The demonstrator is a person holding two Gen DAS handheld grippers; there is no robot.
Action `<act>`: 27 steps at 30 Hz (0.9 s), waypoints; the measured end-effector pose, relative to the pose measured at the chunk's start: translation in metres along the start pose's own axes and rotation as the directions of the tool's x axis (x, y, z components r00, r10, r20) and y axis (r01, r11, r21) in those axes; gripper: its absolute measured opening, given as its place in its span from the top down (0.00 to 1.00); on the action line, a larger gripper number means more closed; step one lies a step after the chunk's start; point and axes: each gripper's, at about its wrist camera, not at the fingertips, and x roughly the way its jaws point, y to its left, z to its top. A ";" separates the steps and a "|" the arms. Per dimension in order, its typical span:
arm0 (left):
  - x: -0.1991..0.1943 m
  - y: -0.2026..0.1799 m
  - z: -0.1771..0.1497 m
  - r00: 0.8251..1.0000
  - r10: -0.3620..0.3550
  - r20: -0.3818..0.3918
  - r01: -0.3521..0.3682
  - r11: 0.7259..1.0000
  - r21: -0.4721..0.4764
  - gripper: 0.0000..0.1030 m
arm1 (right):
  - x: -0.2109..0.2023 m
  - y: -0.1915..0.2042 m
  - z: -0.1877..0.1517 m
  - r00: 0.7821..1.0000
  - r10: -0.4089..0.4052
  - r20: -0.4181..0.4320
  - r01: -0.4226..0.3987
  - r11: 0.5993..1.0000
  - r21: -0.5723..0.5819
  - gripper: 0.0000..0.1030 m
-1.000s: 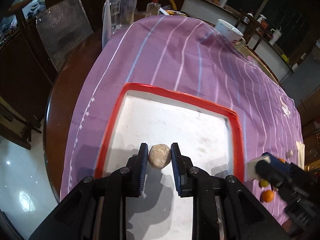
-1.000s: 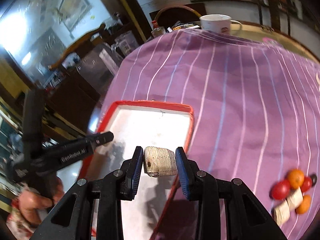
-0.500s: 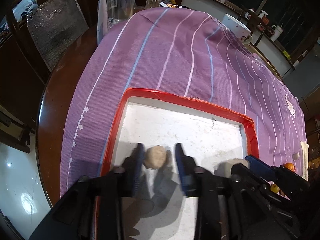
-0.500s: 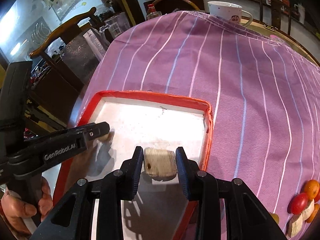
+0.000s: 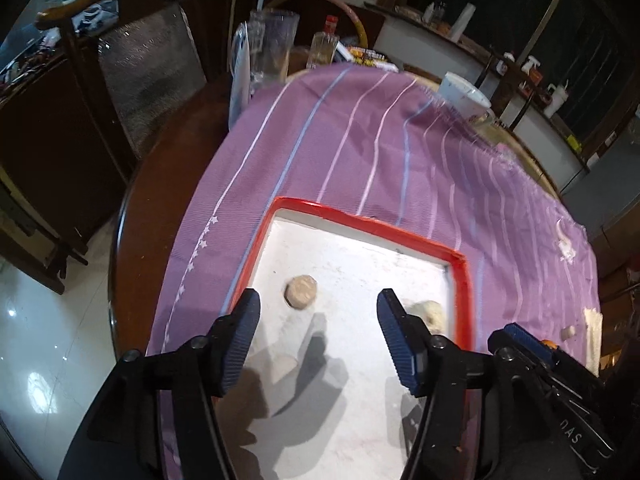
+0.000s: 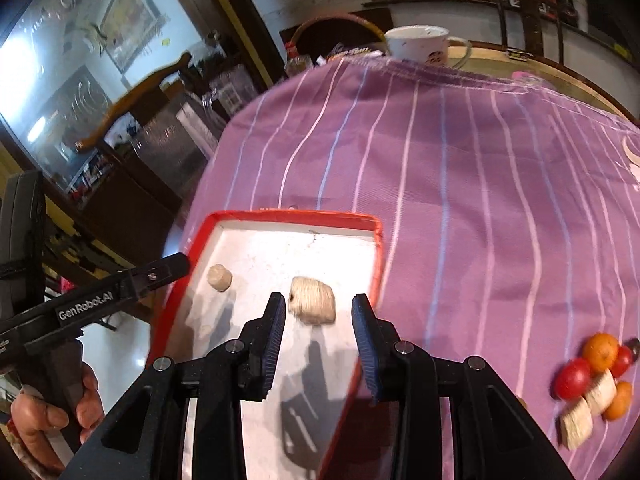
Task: Organize fruits
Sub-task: 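Grasp a tangerine with the left tool while the right tool grasps the standing cork cylinder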
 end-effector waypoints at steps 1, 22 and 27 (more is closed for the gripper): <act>-0.008 -0.004 -0.004 1.000 0.004 0.010 -0.003 1.000 -0.001 0.39 | -0.008 -0.005 -0.004 1.000 0.002 0.008 -0.002 1.000 0.013 0.63; -0.040 -0.140 -0.108 0.992 -0.076 -0.100 0.079 0.996 0.036 0.32 | -0.154 -0.232 -0.097 0.985 -0.169 0.044 0.142 0.923 0.358 0.63; -0.022 -0.175 -0.127 0.989 -0.069 -0.128 0.081 0.993 0.086 0.32 | -0.167 -0.253 -0.102 0.986 -0.159 0.043 0.135 0.929 0.346 0.63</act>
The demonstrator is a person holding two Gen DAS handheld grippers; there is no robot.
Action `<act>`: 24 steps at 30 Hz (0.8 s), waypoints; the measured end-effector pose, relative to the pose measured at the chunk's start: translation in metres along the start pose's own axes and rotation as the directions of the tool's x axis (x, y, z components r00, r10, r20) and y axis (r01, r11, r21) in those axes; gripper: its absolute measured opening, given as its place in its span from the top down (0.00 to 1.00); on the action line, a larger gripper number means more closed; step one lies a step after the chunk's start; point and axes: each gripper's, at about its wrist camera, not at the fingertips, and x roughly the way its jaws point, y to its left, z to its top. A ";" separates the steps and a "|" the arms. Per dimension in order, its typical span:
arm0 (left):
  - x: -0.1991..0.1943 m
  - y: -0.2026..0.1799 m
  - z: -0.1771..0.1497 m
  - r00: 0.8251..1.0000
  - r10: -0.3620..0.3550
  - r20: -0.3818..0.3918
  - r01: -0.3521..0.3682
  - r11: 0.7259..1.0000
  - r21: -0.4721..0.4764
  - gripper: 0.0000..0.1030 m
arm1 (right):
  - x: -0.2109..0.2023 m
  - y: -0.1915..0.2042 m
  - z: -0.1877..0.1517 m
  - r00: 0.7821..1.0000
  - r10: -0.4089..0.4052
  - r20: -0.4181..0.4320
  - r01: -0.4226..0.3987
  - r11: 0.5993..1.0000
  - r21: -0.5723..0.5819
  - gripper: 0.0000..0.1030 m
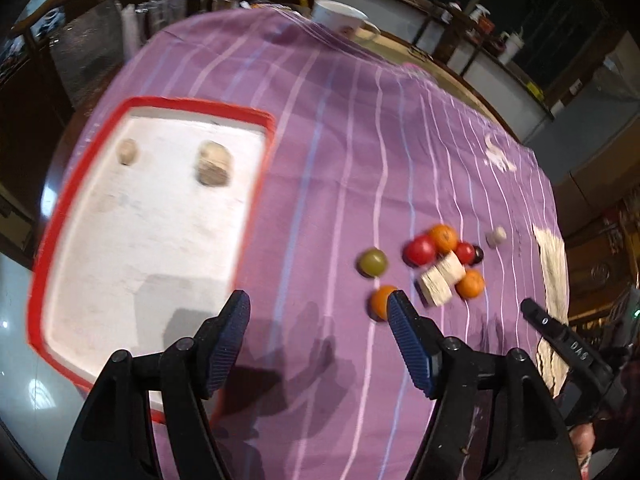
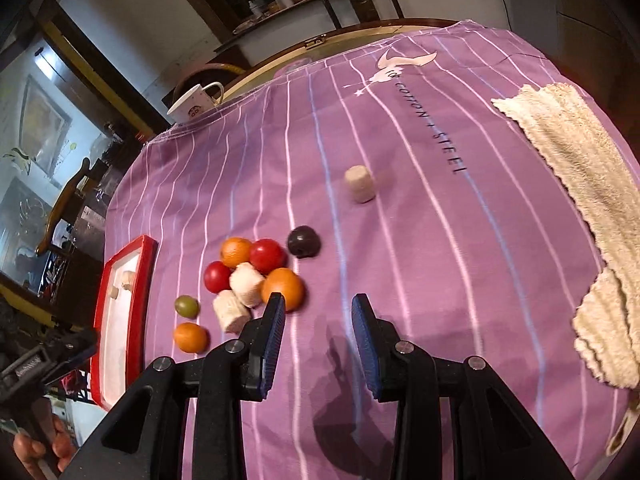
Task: Organize fruits
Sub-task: 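Grasp a tangerine with the left tool while the right tool grasps the standing cork cylinder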
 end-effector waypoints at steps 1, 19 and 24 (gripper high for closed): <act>0.006 -0.008 -0.004 1.000 0.006 -0.005 -0.006 1.000 0.014 0.32 | 0.001 -0.001 0.001 1.000 0.001 -0.004 -0.001 1.000 -0.007 0.63; 0.059 -0.048 -0.027 1.000 0.003 0.002 -0.003 0.990 0.144 0.32 | 0.061 -0.005 0.068 0.995 -0.101 -0.001 0.099 0.973 -0.207 0.63; 0.071 -0.051 -0.025 1.000 0.006 -0.008 -0.004 0.988 0.154 0.32 | 0.078 -0.004 0.078 0.993 -0.120 -0.007 0.115 0.963 -0.242 0.63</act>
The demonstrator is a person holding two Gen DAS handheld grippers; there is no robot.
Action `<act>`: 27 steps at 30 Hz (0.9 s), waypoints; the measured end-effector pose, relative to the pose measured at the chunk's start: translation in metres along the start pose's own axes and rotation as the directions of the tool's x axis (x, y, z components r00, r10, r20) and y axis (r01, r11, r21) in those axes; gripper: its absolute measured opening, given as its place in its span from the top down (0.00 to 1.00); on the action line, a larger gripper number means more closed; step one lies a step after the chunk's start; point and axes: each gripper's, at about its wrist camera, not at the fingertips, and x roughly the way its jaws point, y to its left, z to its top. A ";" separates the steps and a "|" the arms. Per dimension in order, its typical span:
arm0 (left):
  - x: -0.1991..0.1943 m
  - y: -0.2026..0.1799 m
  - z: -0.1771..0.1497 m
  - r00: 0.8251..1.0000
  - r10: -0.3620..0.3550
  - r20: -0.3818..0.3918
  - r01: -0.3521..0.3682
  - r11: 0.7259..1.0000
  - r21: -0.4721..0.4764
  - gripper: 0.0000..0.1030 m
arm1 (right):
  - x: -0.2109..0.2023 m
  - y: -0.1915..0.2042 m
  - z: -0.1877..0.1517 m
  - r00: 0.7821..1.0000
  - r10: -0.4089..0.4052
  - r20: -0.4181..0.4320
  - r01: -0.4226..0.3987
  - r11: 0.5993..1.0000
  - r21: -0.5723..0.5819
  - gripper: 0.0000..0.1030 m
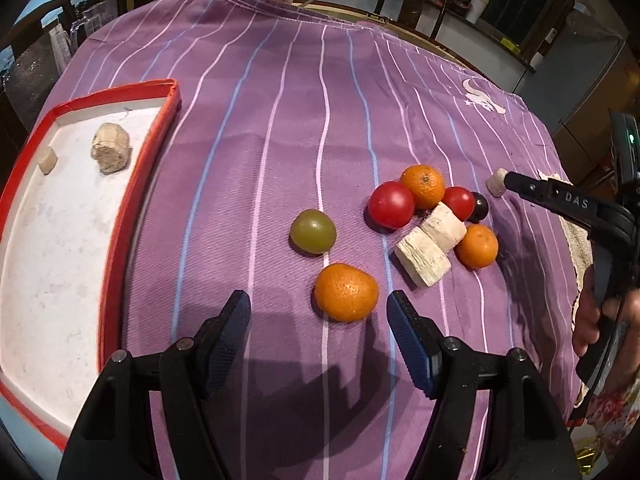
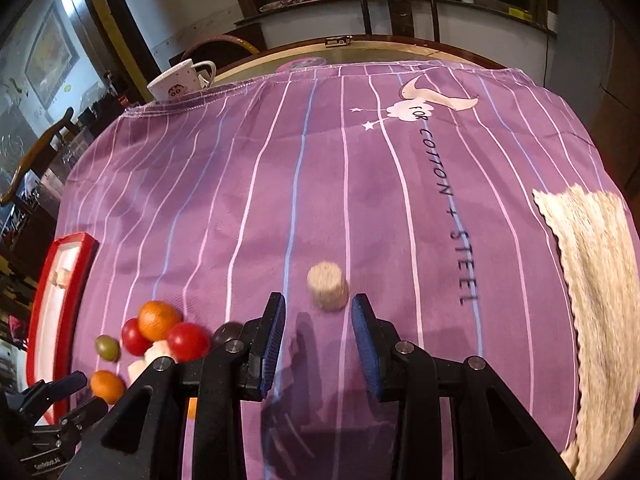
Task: Organize fruits
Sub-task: 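Grasp a tangerine with the left tool while the right tool grasps the standing cork cylinder, then carry the tangerine and cork cylinder into the tray and open both tools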
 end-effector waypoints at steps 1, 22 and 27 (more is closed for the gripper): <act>0.002 -0.001 0.001 1.000 0.002 -0.003 -0.002 1.000 0.003 0.32 | 0.002 0.000 0.001 1.000 -0.003 -0.002 0.003 1.000 -0.006 0.63; 0.014 -0.019 0.006 1.000 0.029 0.003 -0.029 0.999 0.018 0.69 | 0.014 -0.012 0.000 1.000 0.013 -0.025 -0.012 0.999 0.035 0.73; 0.000 -0.012 0.004 1.000 -0.006 0.019 0.007 1.000 -0.015 0.69 | -0.002 -0.020 -0.005 0.999 0.031 -0.014 -0.030 0.995 0.093 0.73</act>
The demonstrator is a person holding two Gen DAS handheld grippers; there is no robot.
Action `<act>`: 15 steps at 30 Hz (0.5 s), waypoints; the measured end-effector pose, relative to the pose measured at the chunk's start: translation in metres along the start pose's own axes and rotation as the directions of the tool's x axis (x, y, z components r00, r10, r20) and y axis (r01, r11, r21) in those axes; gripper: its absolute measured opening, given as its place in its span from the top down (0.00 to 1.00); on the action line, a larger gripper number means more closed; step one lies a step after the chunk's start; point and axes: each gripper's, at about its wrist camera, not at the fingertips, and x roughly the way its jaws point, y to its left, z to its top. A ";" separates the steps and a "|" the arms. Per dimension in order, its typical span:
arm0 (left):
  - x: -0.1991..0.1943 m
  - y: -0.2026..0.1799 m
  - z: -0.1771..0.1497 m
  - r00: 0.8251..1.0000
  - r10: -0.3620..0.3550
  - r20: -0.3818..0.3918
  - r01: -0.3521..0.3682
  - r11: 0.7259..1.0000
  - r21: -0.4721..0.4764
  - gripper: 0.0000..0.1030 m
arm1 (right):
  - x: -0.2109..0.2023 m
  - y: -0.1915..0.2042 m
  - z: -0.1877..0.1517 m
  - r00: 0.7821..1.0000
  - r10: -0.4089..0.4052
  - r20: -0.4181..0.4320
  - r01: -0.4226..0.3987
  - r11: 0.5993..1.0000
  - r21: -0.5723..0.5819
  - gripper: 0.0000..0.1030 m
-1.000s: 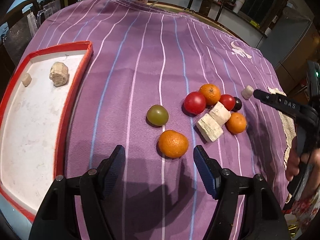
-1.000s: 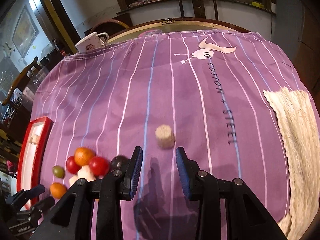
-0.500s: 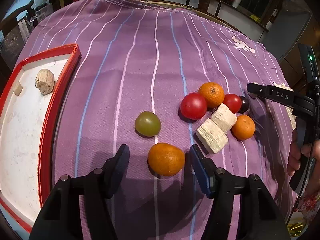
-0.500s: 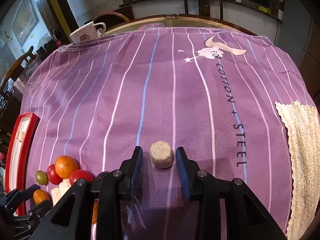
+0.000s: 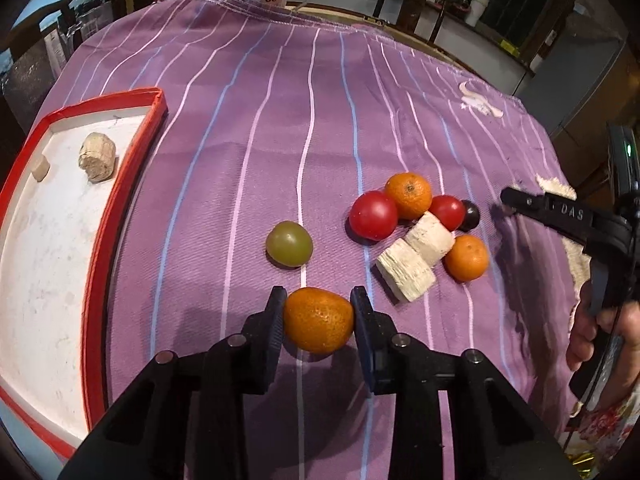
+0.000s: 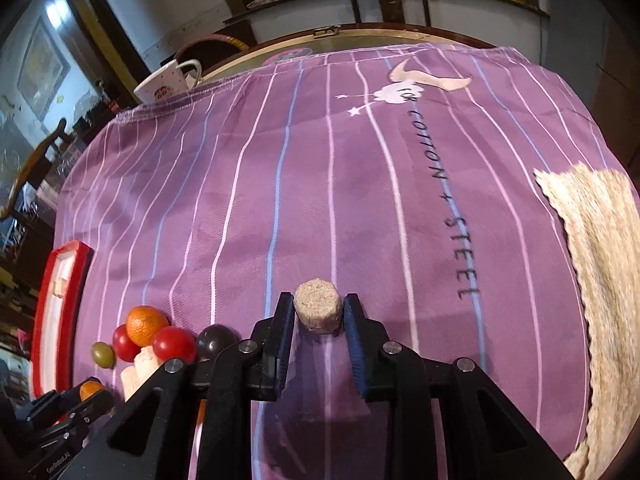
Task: Organize fruits
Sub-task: 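Carry the tangerine and cork cylinder into the tray and open both tools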
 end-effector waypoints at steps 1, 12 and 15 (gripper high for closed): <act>-0.003 0.002 0.000 1.000 -0.009 0.004 0.009 1.000 -0.009 0.69 | -0.005 -0.001 -0.002 1.000 0.001 0.005 -0.001 1.000 0.008 0.73; -0.036 0.046 0.005 0.997 -0.065 0.048 0.070 0.993 -0.100 0.69 | -0.052 0.042 -0.017 0.997 0.047 0.065 -0.047 0.999 -0.007 0.73; -0.048 0.072 0.009 0.996 -0.052 0.068 0.060 0.991 -0.122 0.69 | -0.055 0.072 -0.022 0.995 0.074 0.067 -0.071 0.997 -0.036 0.73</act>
